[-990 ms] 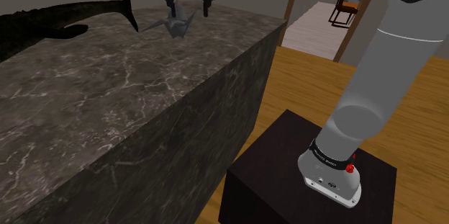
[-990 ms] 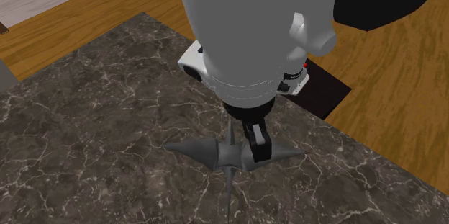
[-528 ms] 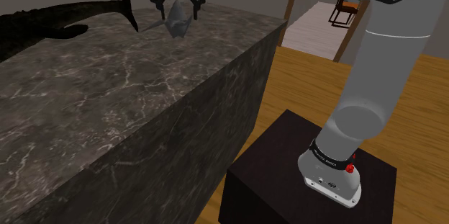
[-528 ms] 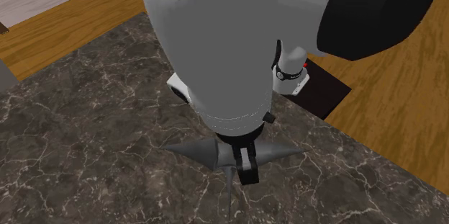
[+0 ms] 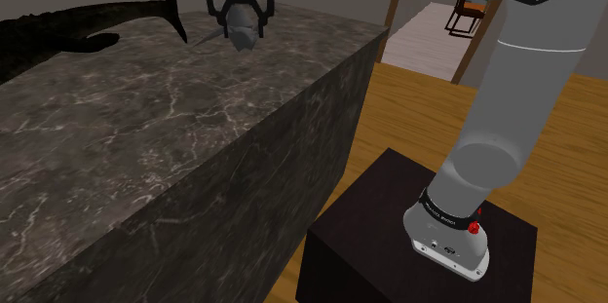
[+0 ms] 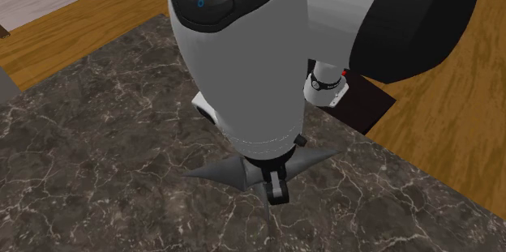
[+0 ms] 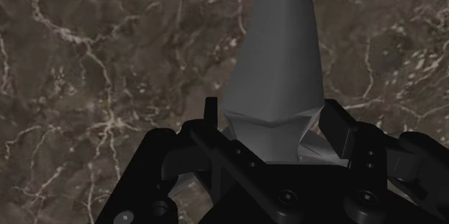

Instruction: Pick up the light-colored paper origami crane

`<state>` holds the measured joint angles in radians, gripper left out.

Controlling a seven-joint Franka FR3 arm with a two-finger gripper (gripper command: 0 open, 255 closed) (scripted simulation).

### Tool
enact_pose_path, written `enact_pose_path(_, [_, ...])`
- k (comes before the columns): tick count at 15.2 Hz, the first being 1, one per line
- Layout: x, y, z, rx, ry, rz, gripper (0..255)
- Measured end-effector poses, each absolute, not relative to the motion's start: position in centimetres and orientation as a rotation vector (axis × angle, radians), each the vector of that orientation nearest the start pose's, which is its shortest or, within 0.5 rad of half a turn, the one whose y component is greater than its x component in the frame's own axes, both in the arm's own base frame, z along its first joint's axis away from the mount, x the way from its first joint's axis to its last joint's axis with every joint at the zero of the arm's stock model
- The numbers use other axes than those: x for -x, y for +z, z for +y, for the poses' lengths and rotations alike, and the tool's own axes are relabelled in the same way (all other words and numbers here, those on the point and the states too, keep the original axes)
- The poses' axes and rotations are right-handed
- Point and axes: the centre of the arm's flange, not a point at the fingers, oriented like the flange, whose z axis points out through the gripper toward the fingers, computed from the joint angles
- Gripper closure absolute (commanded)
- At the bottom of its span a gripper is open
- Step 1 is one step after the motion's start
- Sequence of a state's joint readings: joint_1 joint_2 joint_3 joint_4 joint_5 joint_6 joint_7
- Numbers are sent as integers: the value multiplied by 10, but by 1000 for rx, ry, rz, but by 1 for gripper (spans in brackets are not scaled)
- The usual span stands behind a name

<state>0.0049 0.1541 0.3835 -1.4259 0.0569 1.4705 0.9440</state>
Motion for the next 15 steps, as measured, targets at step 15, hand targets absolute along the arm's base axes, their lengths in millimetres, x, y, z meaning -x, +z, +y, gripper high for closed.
enact_pose_path(15, [-549,643,212,2986,232,849,255])
